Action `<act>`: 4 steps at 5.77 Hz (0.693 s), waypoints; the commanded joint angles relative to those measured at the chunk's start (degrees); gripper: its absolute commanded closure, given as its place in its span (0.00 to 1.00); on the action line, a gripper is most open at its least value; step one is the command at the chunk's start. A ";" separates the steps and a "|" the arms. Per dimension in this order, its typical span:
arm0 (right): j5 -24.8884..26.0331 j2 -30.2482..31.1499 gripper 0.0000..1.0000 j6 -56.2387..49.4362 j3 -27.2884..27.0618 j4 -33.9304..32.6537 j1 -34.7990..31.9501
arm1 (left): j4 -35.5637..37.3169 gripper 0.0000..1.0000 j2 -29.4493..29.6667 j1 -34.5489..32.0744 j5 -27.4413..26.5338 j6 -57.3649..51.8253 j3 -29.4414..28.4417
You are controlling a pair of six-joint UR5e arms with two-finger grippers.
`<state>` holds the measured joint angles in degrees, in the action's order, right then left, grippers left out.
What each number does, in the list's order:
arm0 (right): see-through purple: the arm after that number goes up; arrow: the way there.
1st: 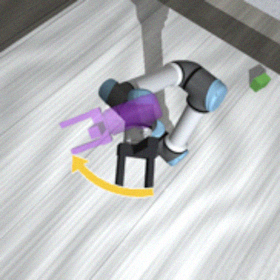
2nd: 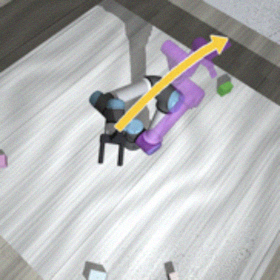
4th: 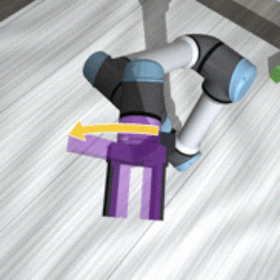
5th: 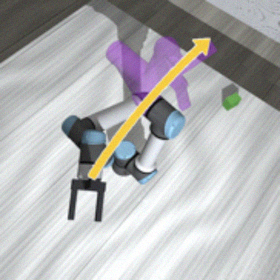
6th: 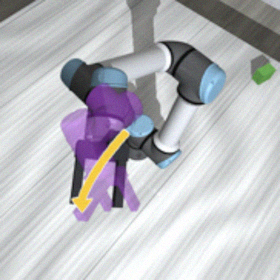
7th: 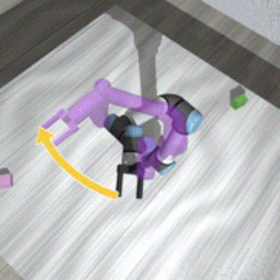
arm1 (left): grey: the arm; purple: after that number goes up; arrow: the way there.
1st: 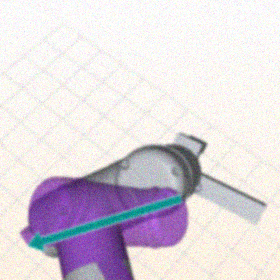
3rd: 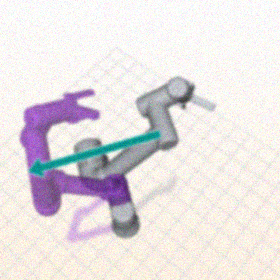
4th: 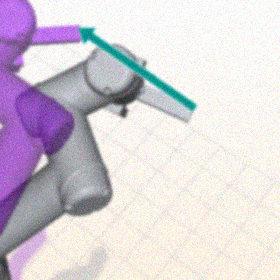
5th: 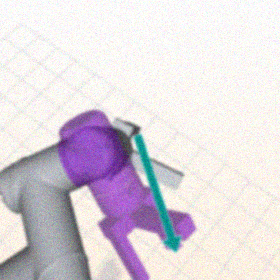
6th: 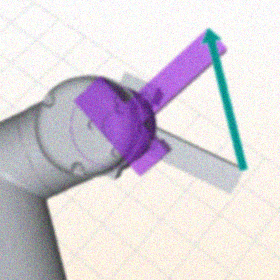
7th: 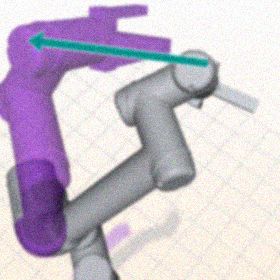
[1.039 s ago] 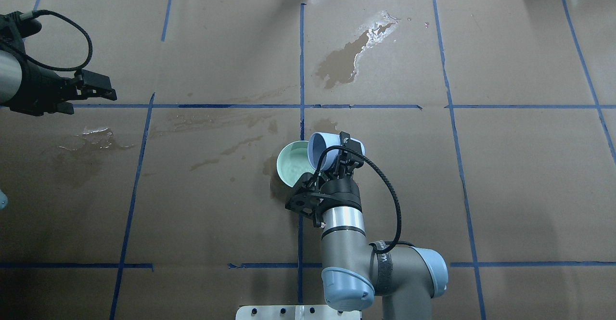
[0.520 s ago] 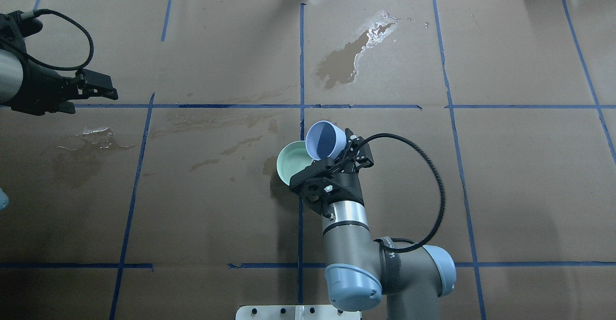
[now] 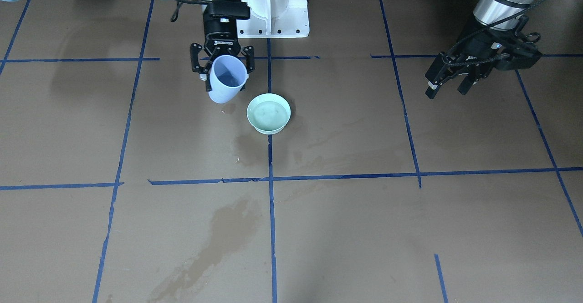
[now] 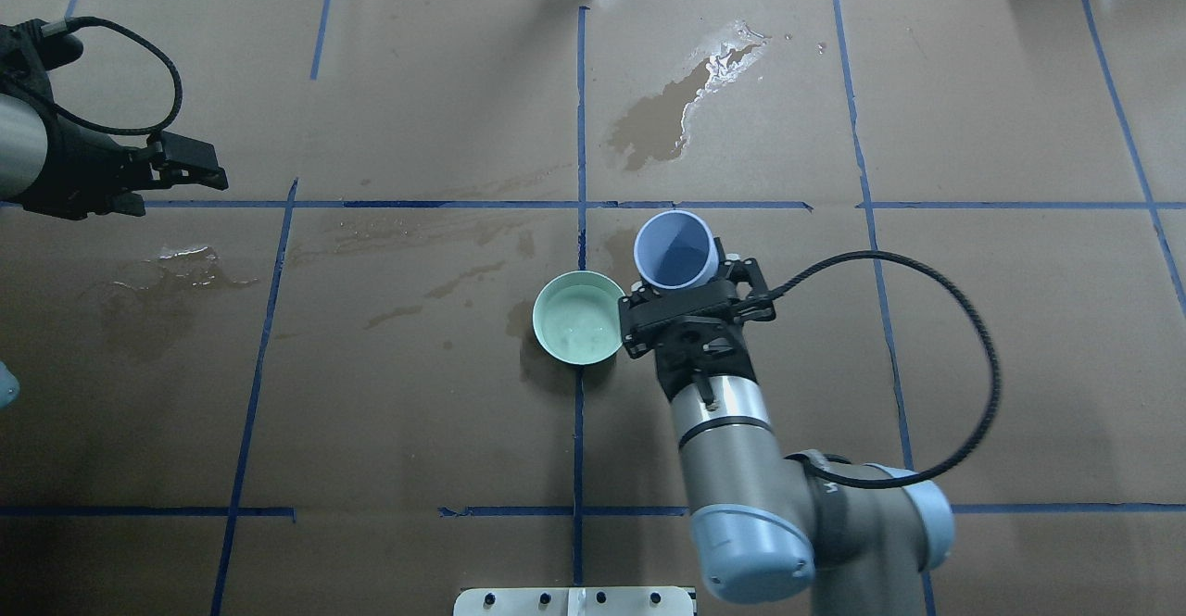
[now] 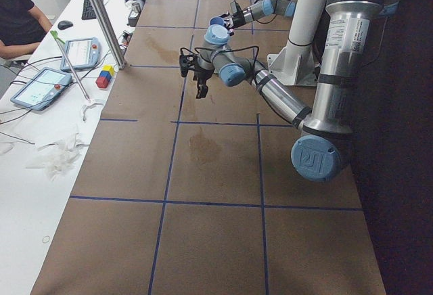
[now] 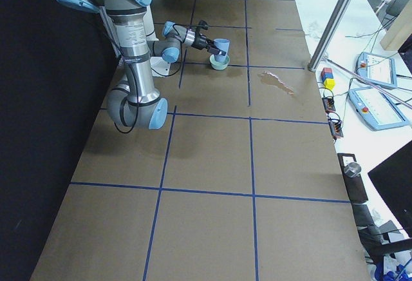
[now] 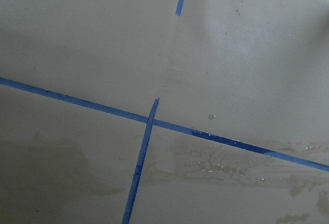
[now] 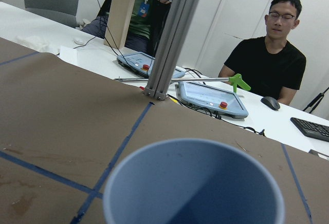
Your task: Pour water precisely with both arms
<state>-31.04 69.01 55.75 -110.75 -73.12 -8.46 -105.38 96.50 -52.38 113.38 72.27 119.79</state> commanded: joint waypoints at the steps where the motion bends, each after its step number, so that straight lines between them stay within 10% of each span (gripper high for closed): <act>1: 0.01 8.47 0.97 7.83 -8.38 0.00 -0.77 | 0.00 0.00 0.00 -0.01 -0.35 0.06 0.00; 4: -0.07 16.65 1.00 19.37 -9.39 0.17 -1.48 | 0.00 0.00 0.00 -0.01 -0.35 0.06 0.09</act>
<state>-31.11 82.91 72.03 -119.95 -73.07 -9.82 -105.38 96.50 -52.36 113.03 72.33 119.86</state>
